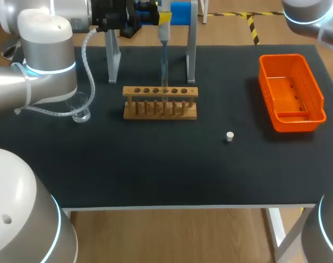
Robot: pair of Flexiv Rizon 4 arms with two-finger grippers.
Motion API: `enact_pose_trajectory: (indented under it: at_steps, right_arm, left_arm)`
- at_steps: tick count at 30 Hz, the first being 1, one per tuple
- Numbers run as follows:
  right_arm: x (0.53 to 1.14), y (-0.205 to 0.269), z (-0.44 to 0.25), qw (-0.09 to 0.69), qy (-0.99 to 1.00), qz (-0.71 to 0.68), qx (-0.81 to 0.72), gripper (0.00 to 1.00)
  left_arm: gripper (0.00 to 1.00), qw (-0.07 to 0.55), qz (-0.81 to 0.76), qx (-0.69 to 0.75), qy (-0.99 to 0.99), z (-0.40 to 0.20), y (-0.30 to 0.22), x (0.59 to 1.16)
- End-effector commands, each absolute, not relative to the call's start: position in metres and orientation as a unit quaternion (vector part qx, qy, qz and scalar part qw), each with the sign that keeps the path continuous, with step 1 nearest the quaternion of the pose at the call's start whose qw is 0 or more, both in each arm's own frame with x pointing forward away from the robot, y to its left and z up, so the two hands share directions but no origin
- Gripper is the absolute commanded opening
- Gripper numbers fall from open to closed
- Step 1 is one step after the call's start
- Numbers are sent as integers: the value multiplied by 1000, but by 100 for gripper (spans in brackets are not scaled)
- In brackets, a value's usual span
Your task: Invert the test tube, pick up the pipette, mount the tip to pipette, aspirate from beaker and dispense into the tube, eject the tip, return the pipette, and cap with the stopper.
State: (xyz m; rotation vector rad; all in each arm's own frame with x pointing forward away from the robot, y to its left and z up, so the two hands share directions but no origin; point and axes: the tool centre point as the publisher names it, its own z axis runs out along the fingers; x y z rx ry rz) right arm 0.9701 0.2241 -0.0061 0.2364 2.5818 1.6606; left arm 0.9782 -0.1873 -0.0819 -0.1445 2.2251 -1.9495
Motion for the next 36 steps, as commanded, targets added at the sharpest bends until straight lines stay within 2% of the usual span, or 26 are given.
enact_pose_trajectory:
  at_steps: [1,10,22,36]
  right_arm:
    - [962,211,2,37,830,551,75,100]
    - [942,161,2,60,811,580,49,100]
    - [906,103,-72,43,816,574,56,100]
    - [906,103,-72,43,816,574,56,100]
  left_arm:
    - [0,89,-655,-49,749,-81,-188,979]
    - [0,89,-655,-49,749,-81,-188,979]
    - [0,89,-655,-49,749,-81,-188,979]
    - [0,89,-655,-49,749,-81,-188,979]
